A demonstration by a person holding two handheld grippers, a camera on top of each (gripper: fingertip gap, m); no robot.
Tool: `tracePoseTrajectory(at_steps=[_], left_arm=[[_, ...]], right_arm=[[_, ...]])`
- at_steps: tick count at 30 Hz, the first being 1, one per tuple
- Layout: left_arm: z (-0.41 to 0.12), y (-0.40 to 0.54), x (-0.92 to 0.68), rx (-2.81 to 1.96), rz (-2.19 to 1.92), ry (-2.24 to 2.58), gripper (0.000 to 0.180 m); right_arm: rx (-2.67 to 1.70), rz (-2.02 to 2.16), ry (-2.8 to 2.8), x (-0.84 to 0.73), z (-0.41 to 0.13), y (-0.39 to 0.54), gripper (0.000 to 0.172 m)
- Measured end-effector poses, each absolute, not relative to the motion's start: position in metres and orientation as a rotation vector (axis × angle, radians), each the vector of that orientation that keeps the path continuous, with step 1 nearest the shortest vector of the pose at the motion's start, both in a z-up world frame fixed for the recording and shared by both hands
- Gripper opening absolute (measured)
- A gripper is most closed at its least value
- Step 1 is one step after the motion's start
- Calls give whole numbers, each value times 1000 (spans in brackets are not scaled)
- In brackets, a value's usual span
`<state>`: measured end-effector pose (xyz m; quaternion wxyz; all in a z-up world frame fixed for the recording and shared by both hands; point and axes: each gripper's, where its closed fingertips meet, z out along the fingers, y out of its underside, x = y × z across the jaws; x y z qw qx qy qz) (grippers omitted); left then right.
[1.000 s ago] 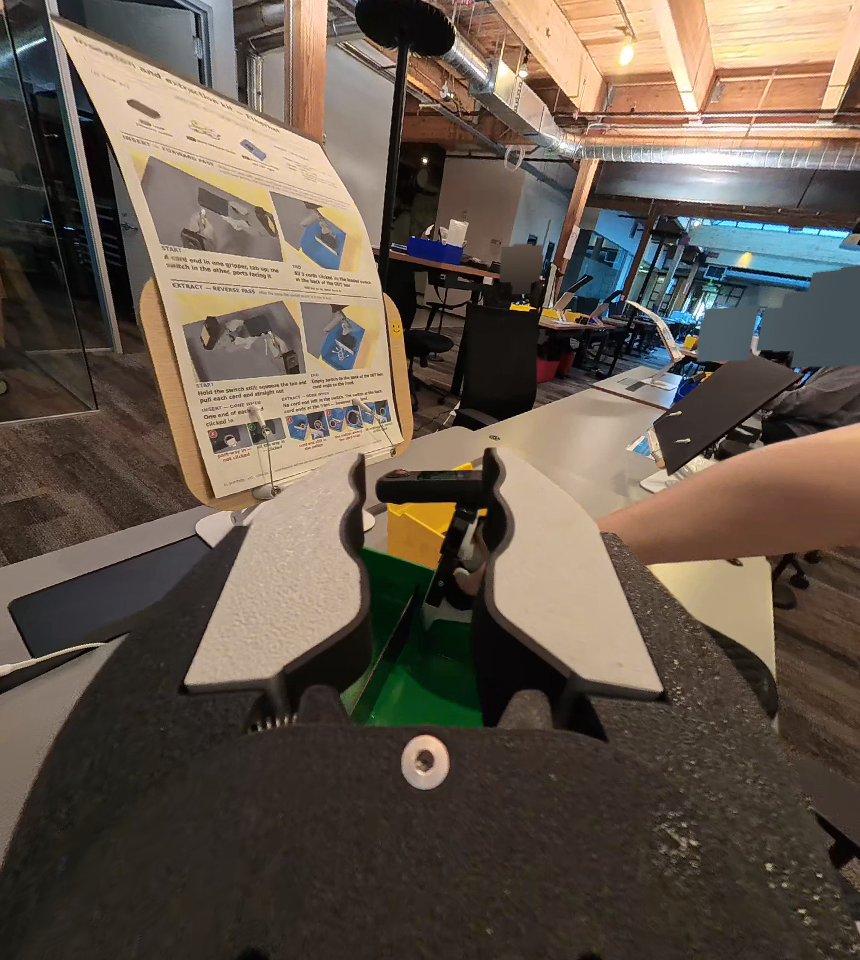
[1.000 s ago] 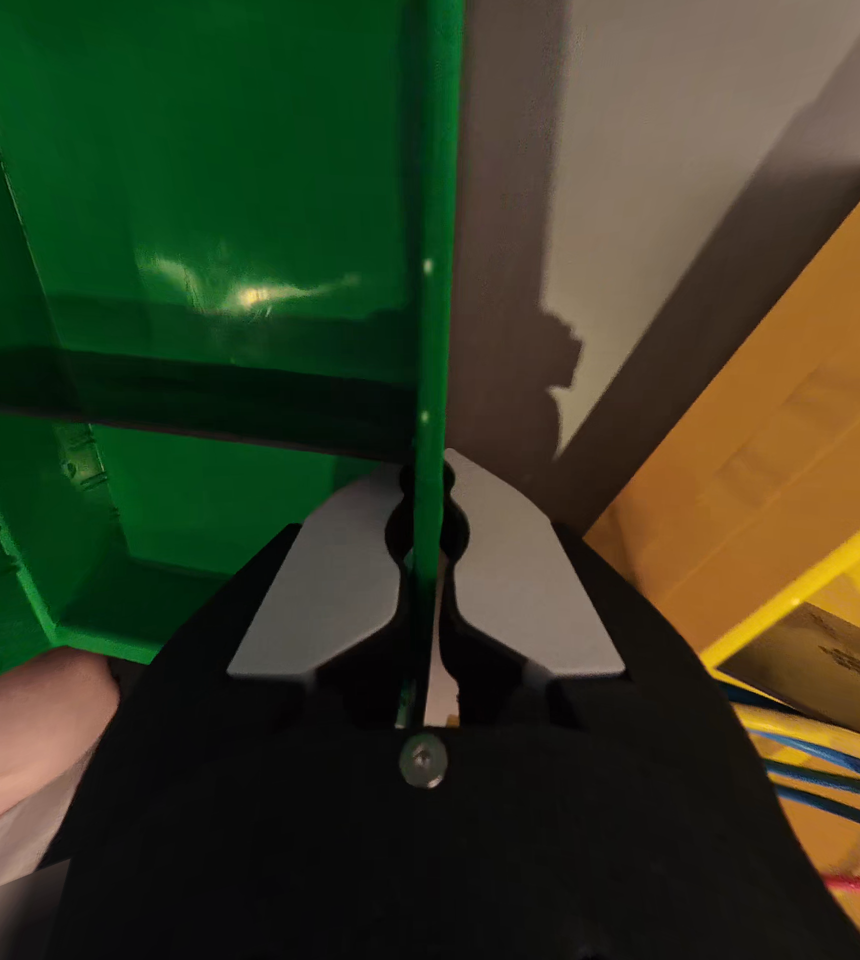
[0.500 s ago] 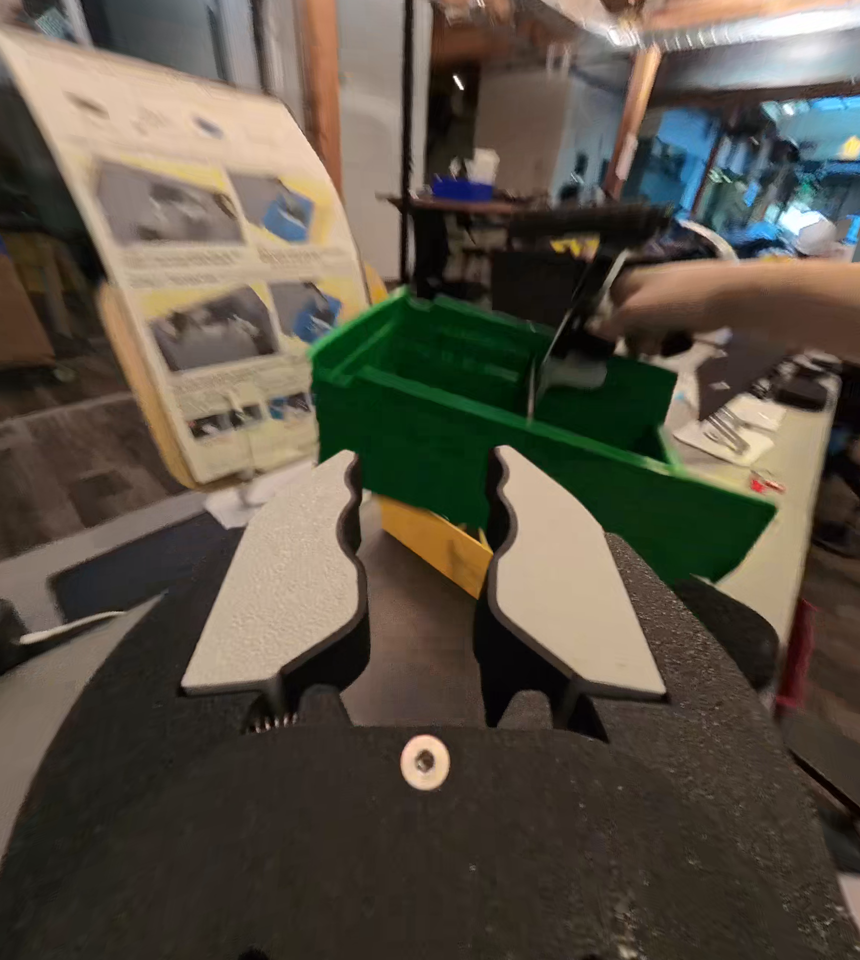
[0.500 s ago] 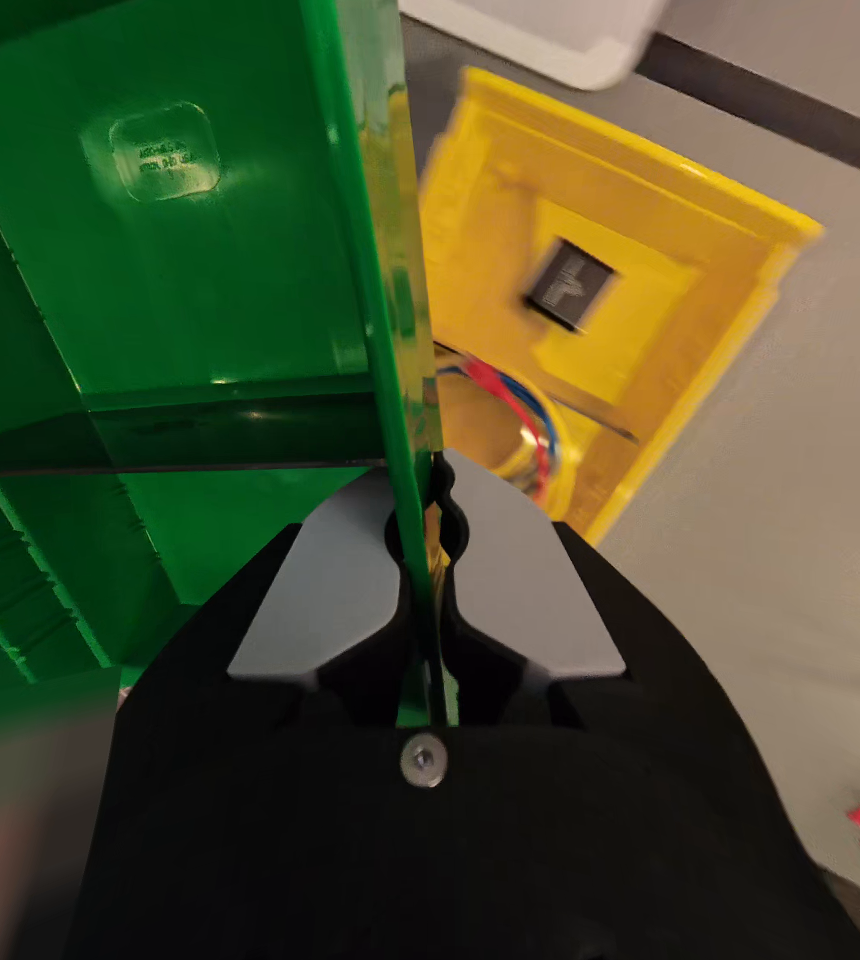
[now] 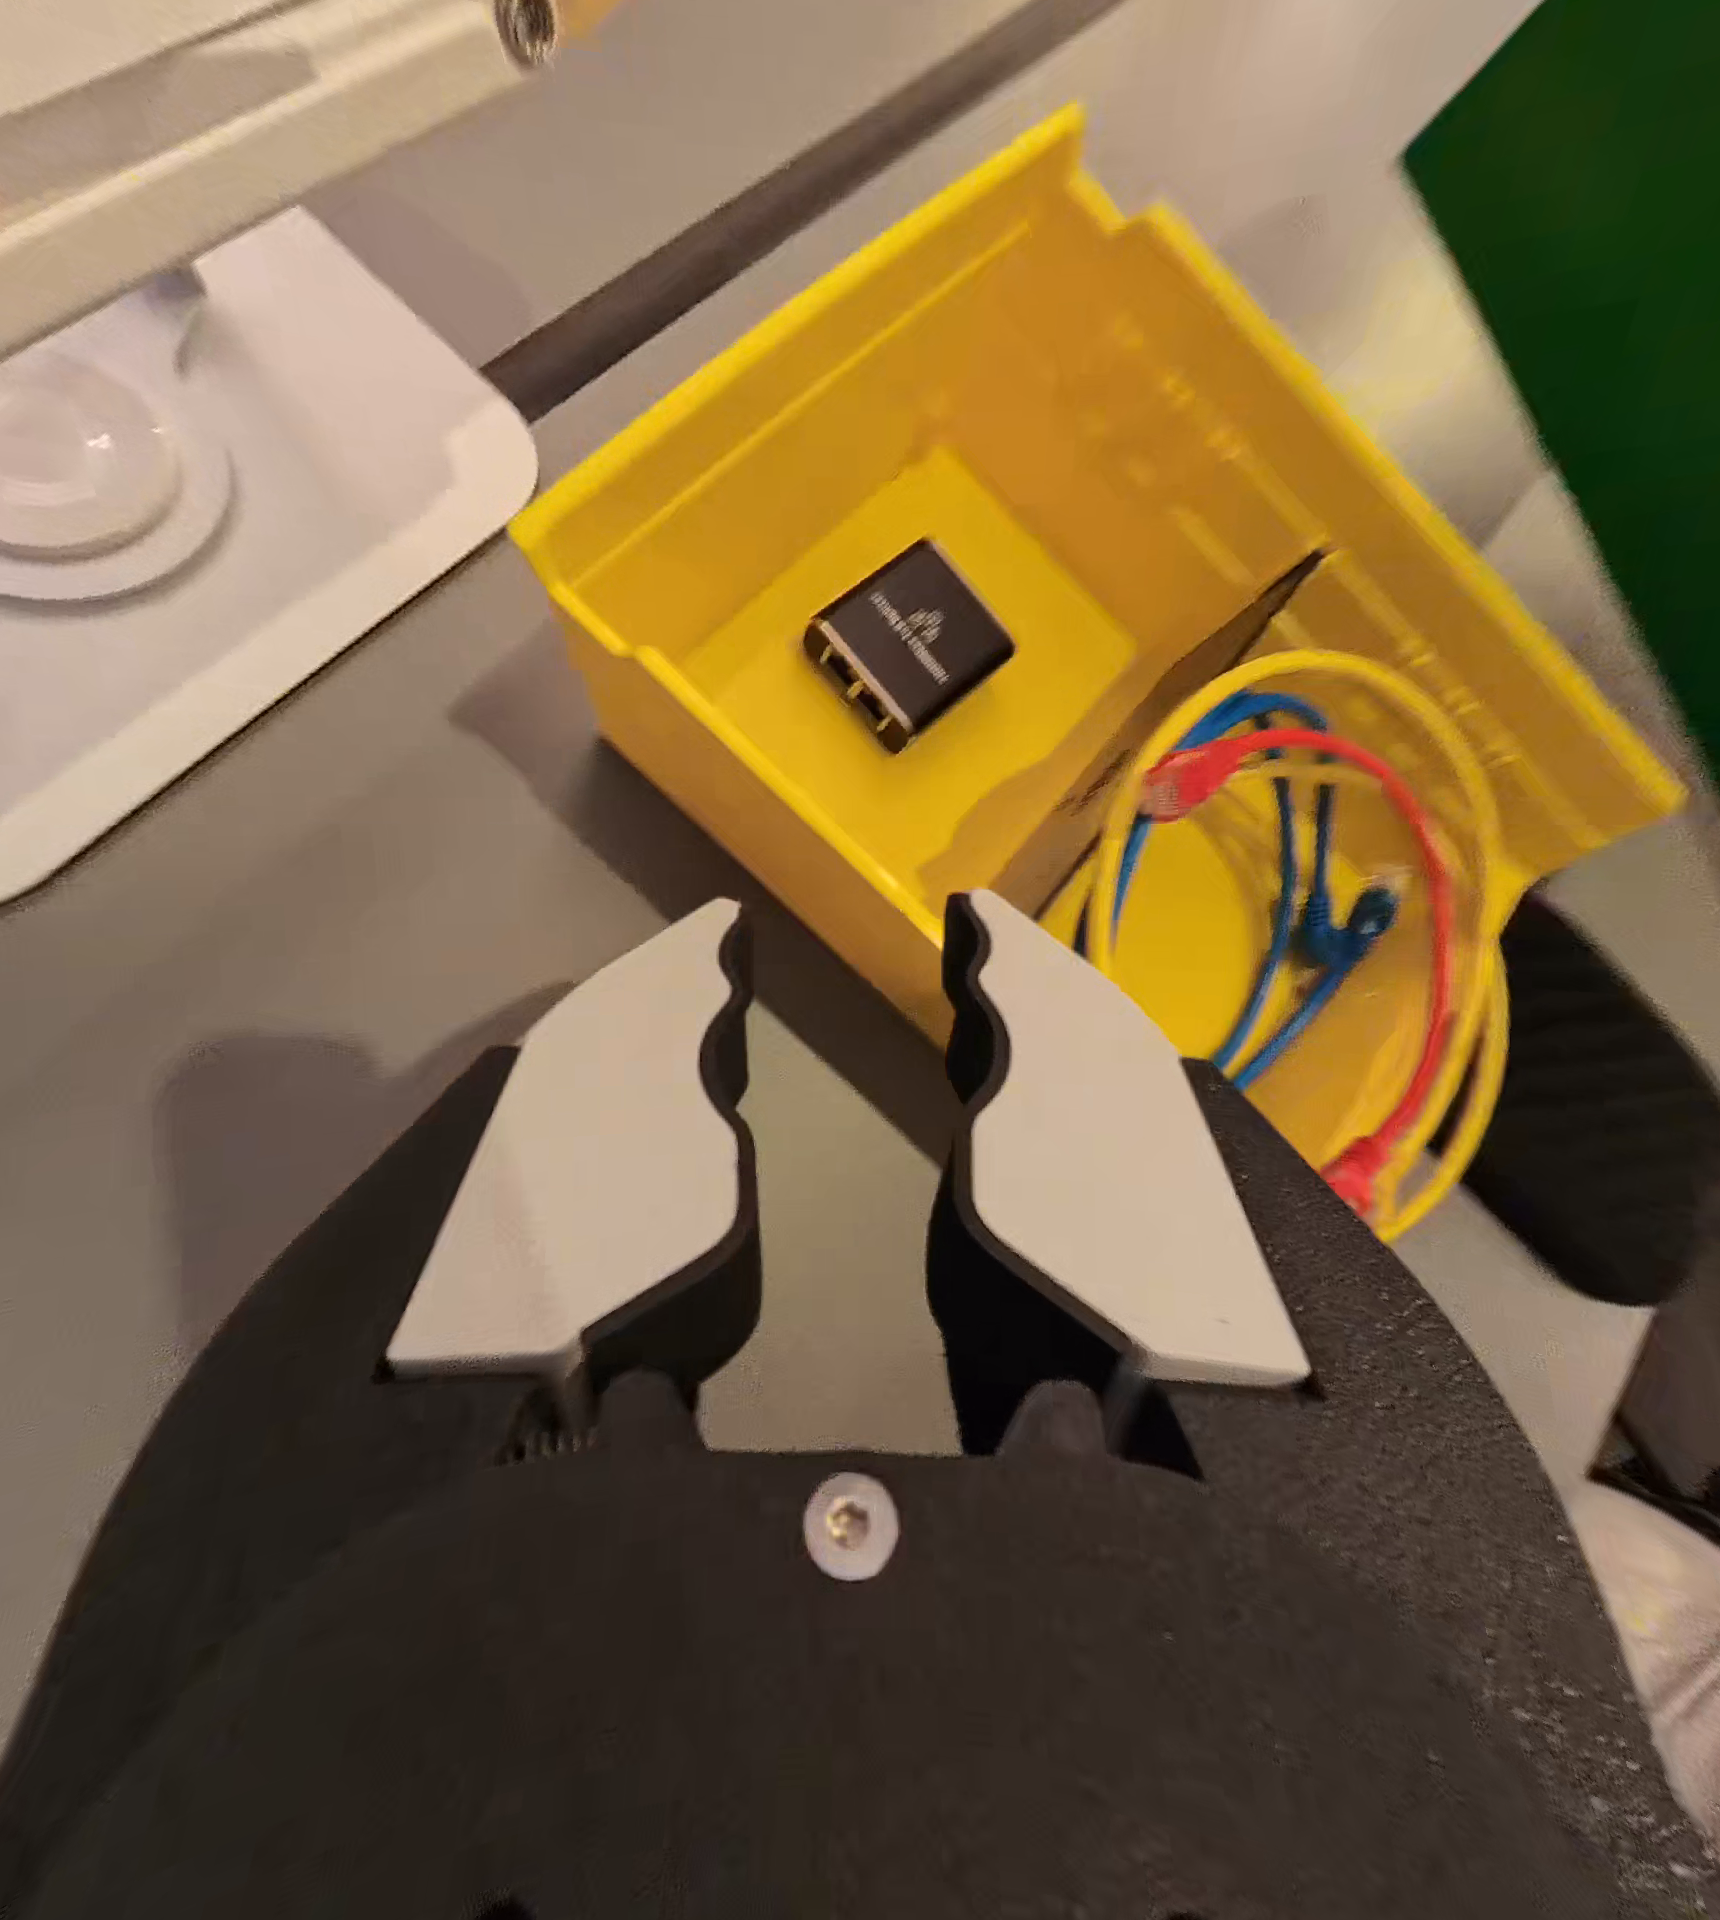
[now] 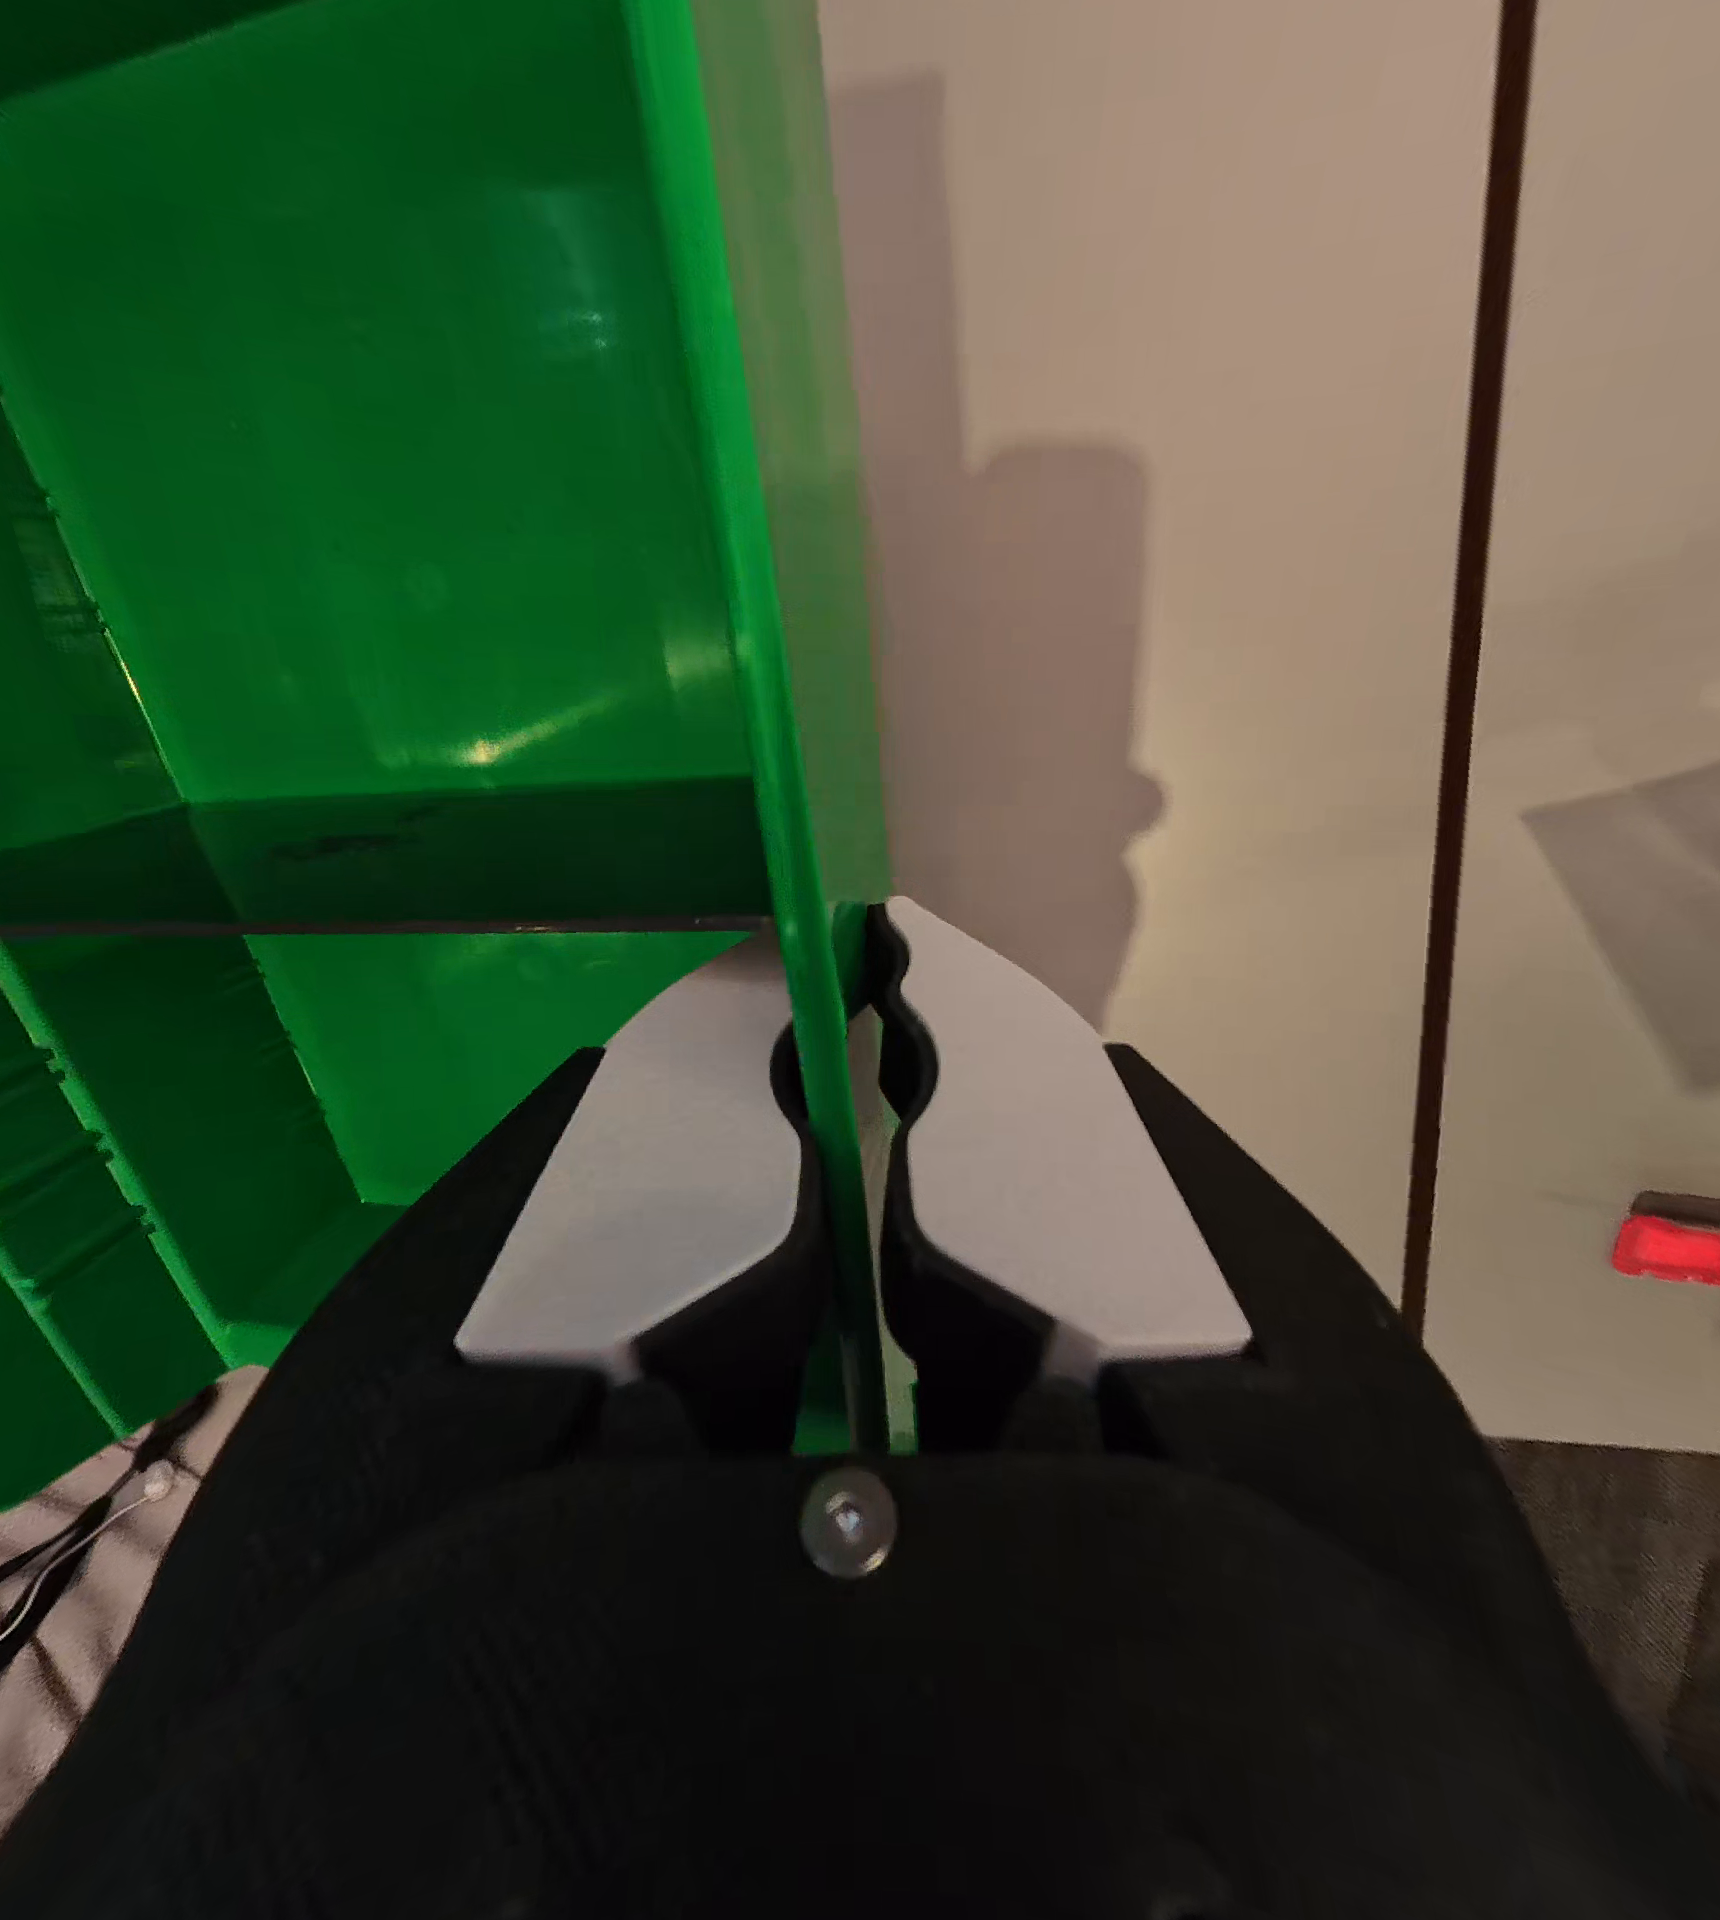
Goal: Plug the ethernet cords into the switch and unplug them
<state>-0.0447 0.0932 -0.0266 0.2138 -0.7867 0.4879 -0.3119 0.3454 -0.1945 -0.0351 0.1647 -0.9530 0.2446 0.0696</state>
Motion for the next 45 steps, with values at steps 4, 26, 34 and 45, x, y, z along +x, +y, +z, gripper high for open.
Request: tracePoseTrajectory(at_steps=[4, 26, 34, 45], left_arm=[[-50, 87, -45, -2343, -762, 1375, 42], [-86, 112, -62, -2660, -382, 1550, 11], [-84, 166, -183, -2680, -275, 1472, 10], [-82, 210, -342, -2790, -151, 1187, 8]], right_arm=[[-2716, 244, 712, 357, -58, -199, 6], [-2788, 324, 658, 340, -119, -167, 9], [-2769, 352, 749, 323, -126, -131, 11], [-2831, 230, 725, 321, -122, -91, 6]])
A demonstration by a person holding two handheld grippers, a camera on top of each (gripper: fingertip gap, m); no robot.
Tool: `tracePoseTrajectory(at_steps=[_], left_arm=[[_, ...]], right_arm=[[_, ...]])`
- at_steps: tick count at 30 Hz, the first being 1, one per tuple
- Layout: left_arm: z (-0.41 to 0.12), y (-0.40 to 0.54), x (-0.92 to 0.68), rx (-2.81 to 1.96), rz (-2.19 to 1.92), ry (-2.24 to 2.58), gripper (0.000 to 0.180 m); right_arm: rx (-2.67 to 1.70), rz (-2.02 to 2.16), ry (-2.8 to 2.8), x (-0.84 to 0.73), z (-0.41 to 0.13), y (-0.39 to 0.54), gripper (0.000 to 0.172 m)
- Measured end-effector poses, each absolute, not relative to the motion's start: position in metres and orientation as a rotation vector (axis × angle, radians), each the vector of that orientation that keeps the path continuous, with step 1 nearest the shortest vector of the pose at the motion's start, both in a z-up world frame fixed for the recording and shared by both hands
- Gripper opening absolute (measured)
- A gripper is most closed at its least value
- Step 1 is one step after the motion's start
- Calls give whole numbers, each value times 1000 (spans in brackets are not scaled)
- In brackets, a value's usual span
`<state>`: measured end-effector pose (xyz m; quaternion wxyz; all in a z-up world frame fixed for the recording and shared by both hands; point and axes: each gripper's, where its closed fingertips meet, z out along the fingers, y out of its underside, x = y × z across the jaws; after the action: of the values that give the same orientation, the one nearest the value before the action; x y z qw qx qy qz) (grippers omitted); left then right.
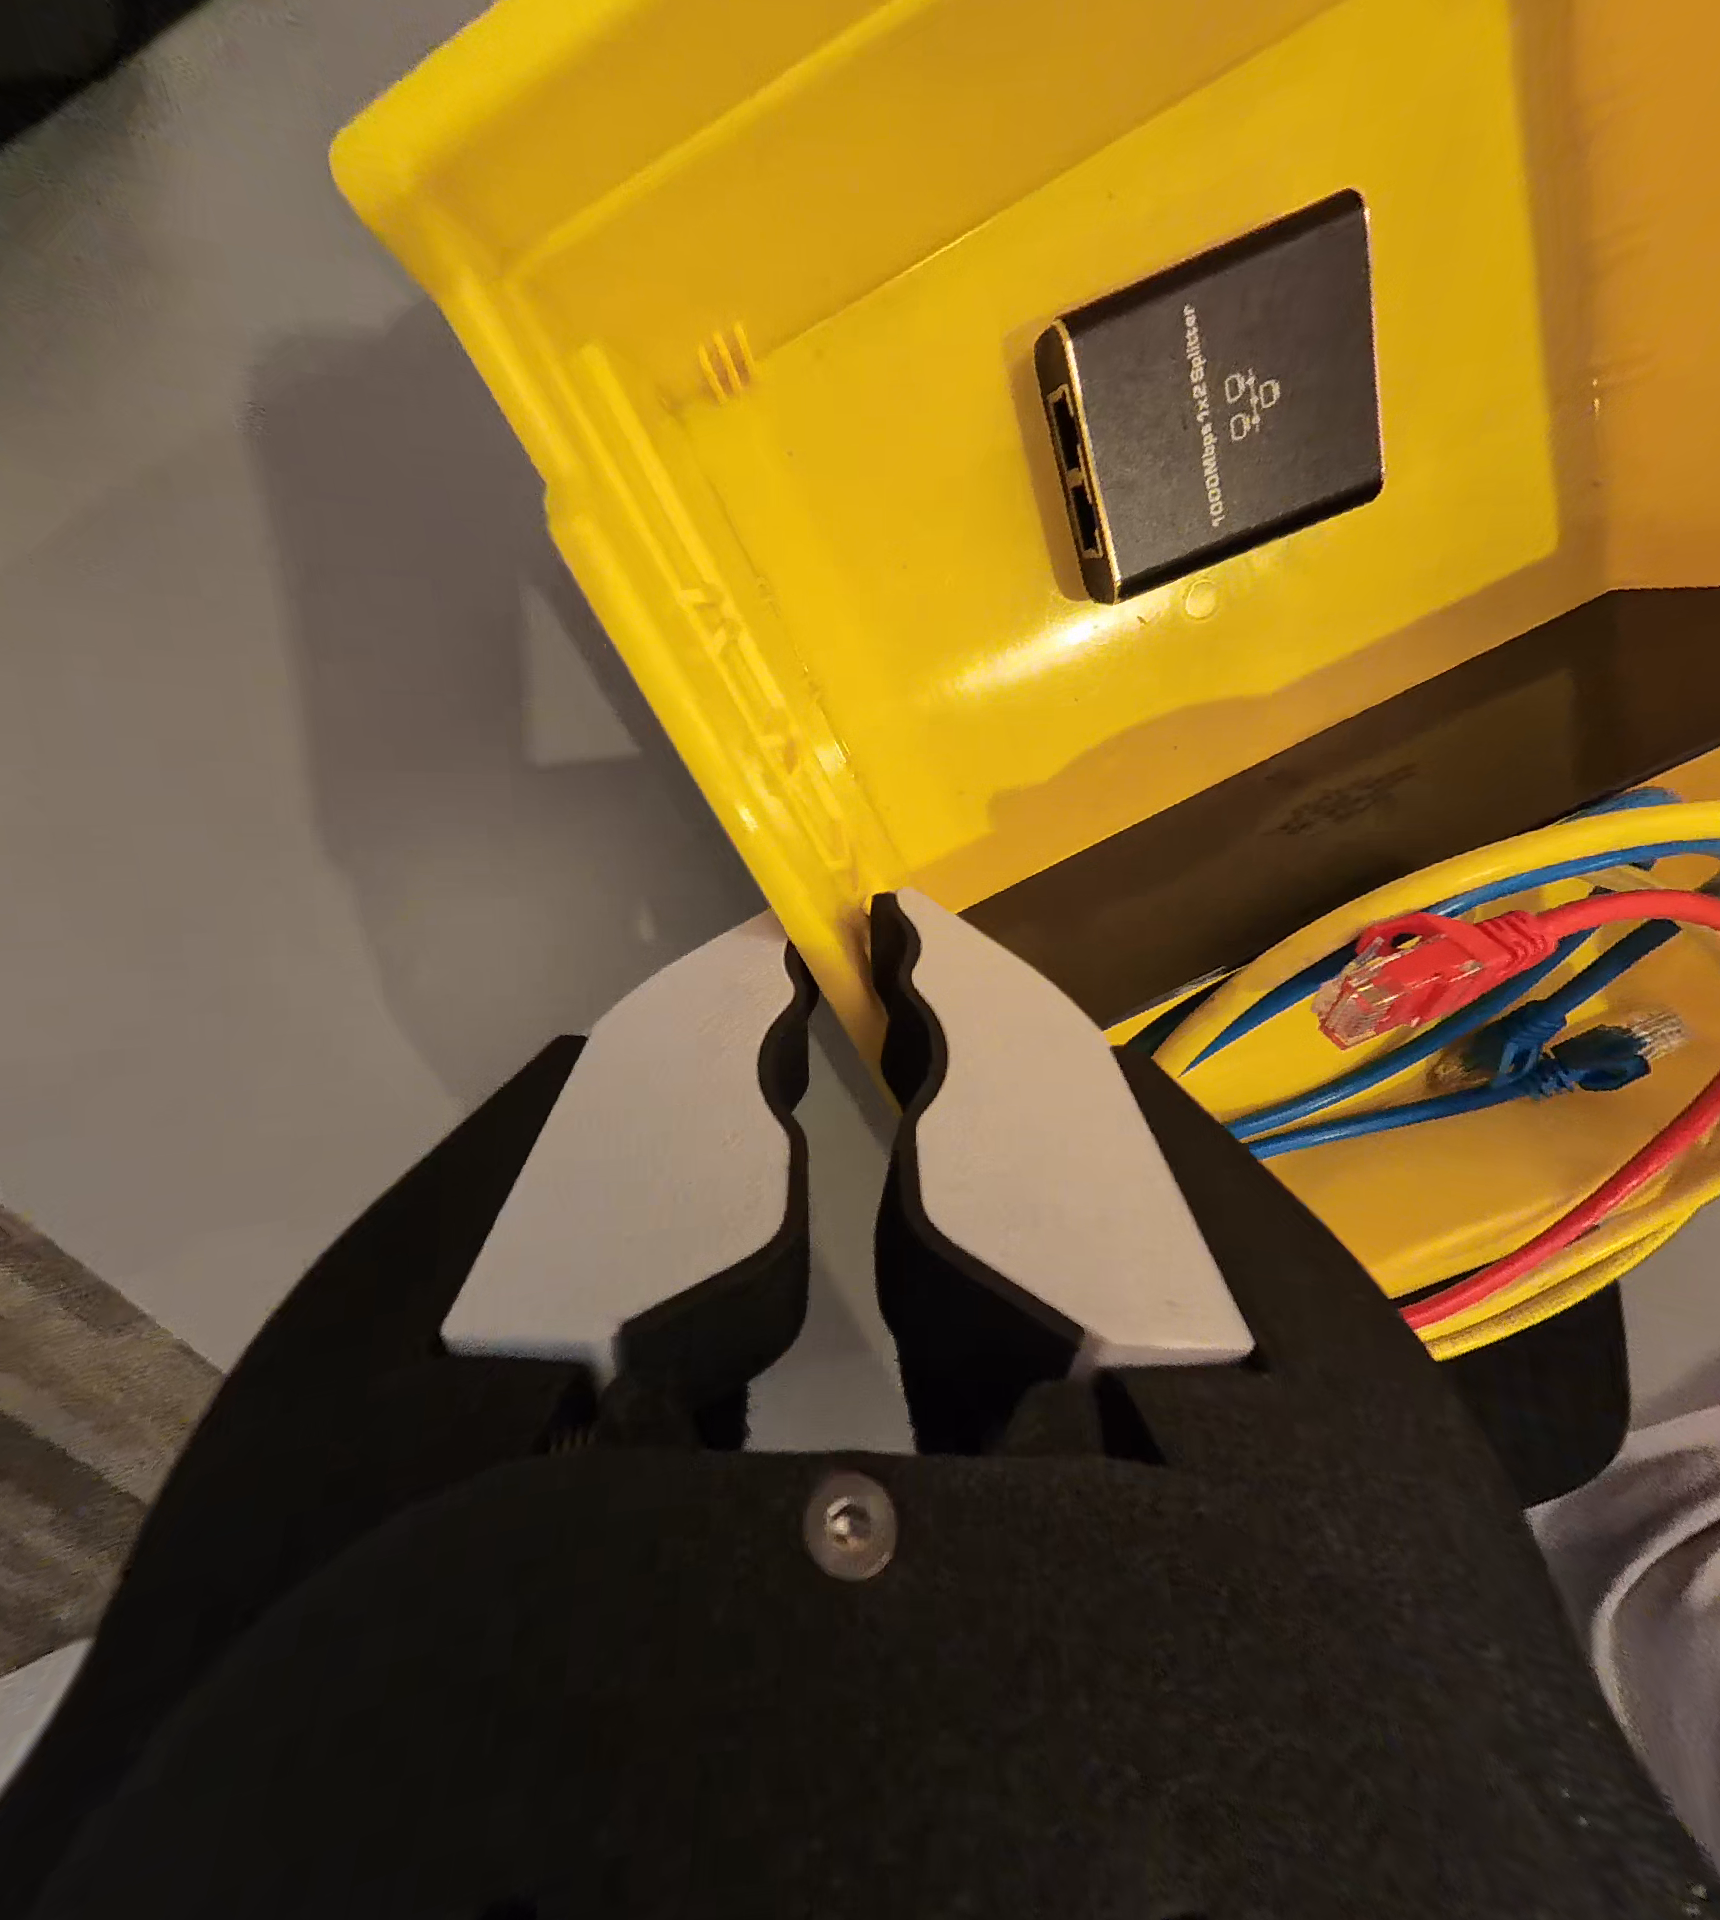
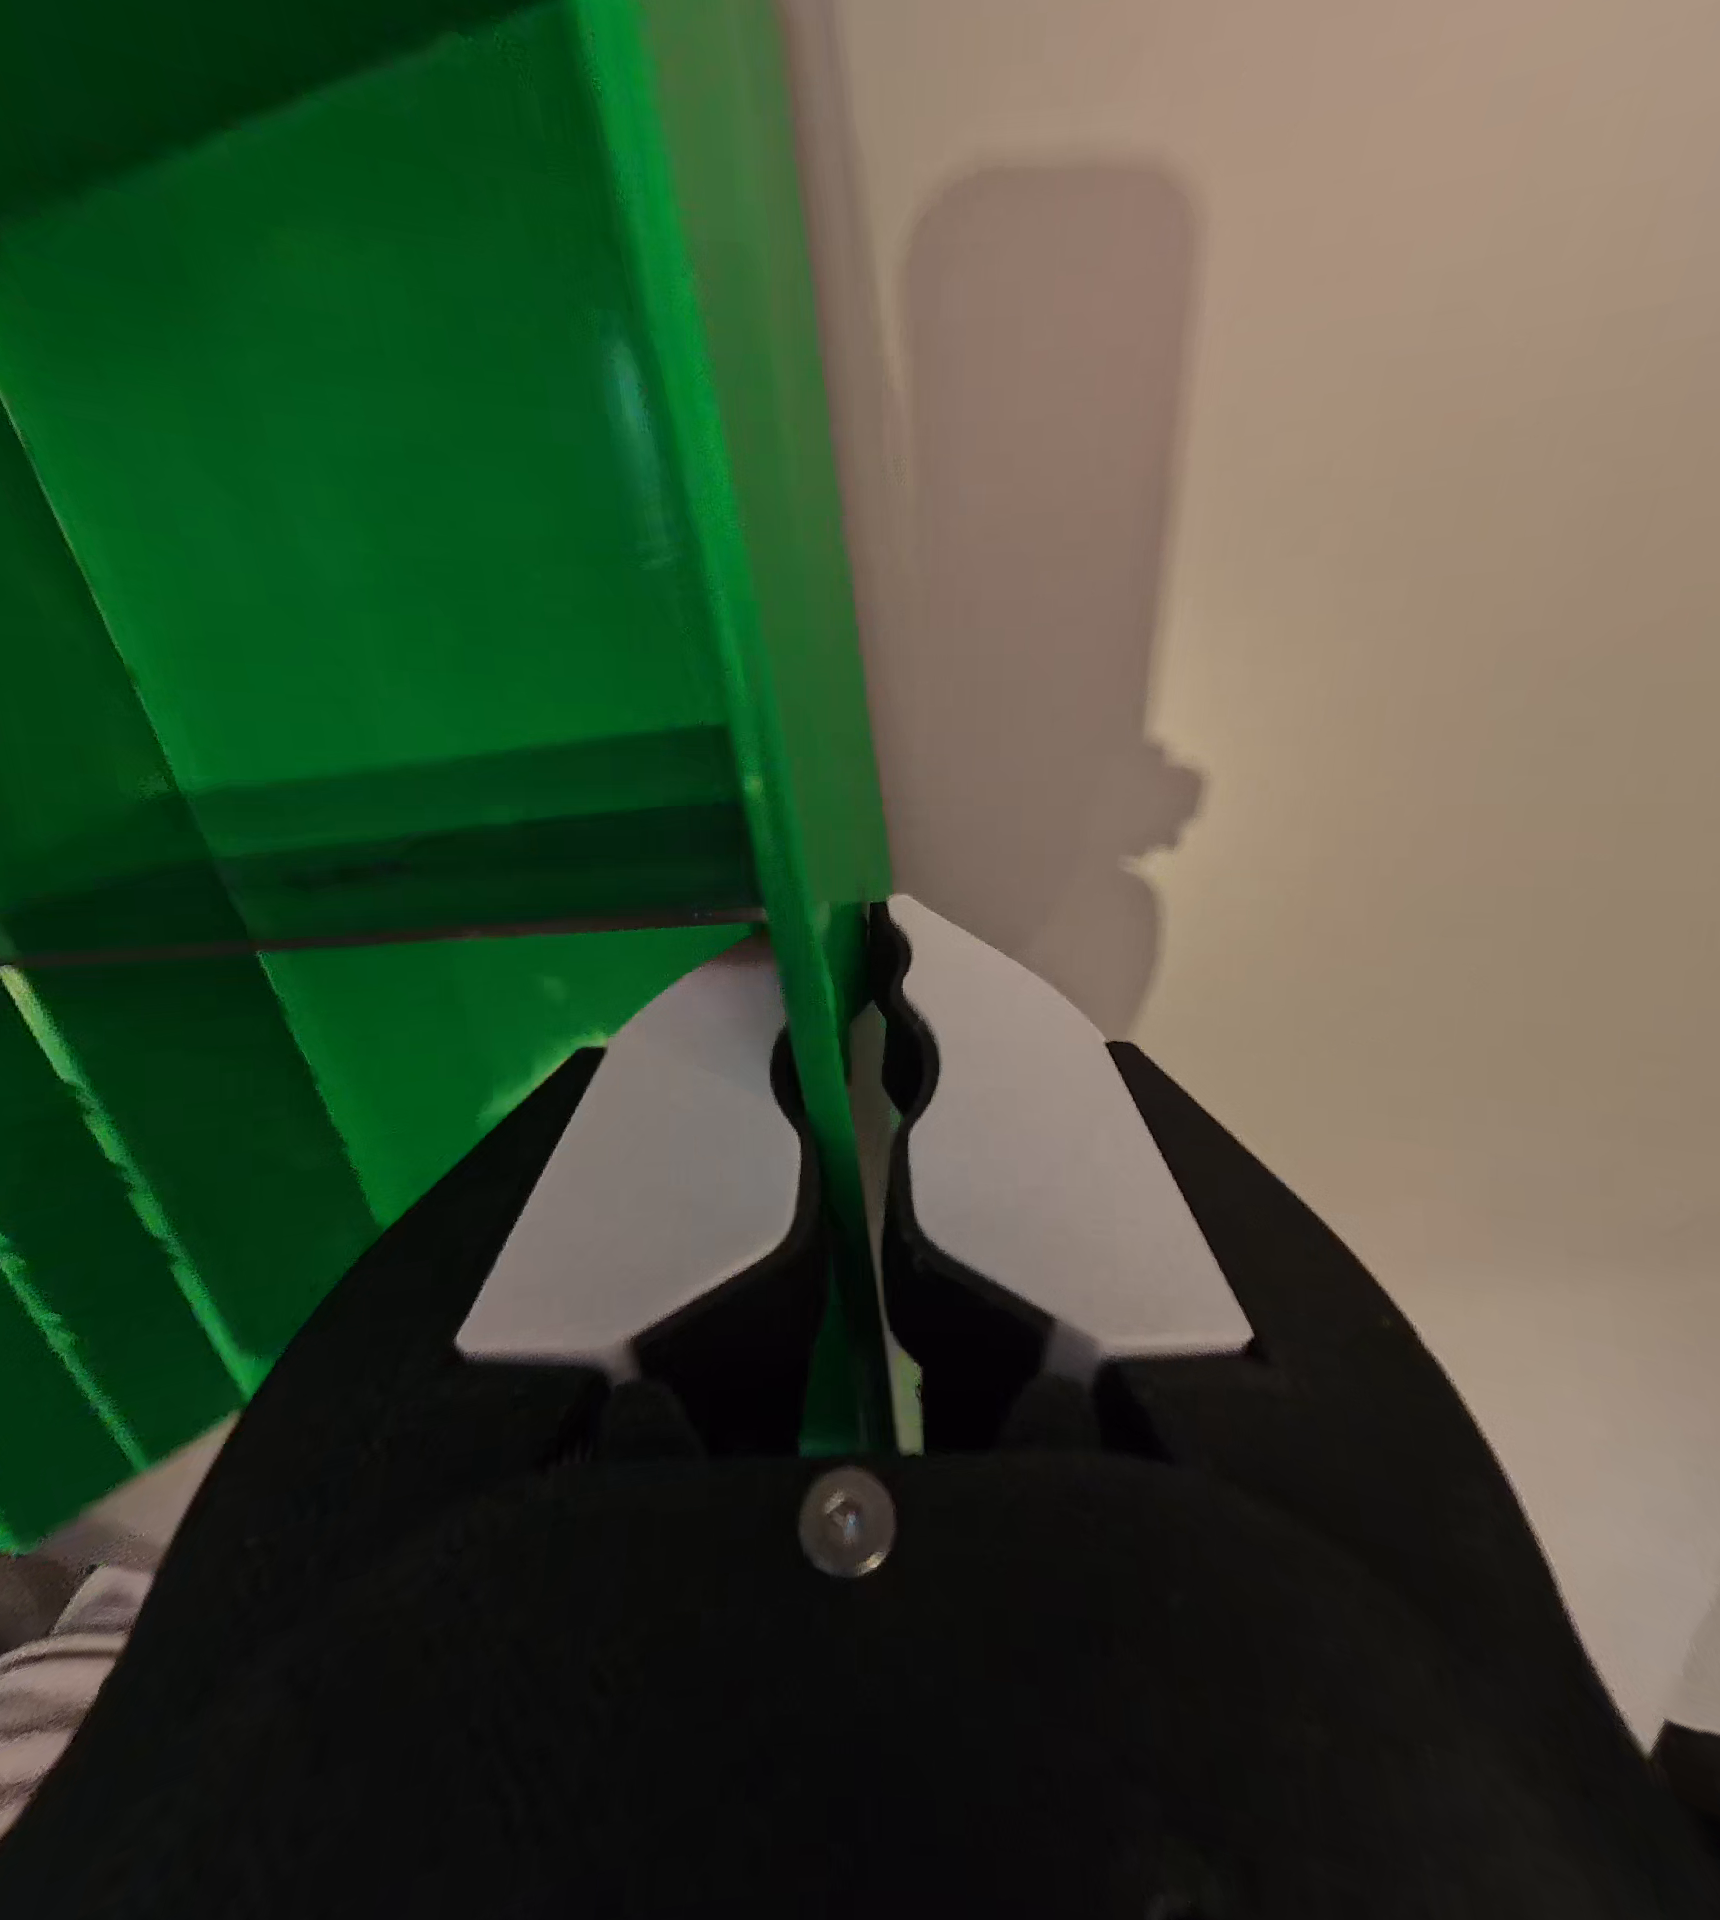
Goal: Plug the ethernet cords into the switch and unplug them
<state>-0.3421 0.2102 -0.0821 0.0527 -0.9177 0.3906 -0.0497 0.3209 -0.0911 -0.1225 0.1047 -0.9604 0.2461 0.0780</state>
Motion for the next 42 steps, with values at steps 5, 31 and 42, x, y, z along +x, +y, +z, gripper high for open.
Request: tracePoseTrajectory(at_steps=[5, 31, 42], left_arm=[[-82, 214, -383, -2810, -161, 1126, 8], [-82, 219, -429, -2818, -88, 1058, 8], [-82, 215, -419, -2824, -103, 1077, 8]], right_arm=[[-2887, 247, 610, 286, -129, -88, 7], [-2892, 297, 667, 264, -129, -93, 6], [-2867, 283, 715, 271, -129, -100, 6]])
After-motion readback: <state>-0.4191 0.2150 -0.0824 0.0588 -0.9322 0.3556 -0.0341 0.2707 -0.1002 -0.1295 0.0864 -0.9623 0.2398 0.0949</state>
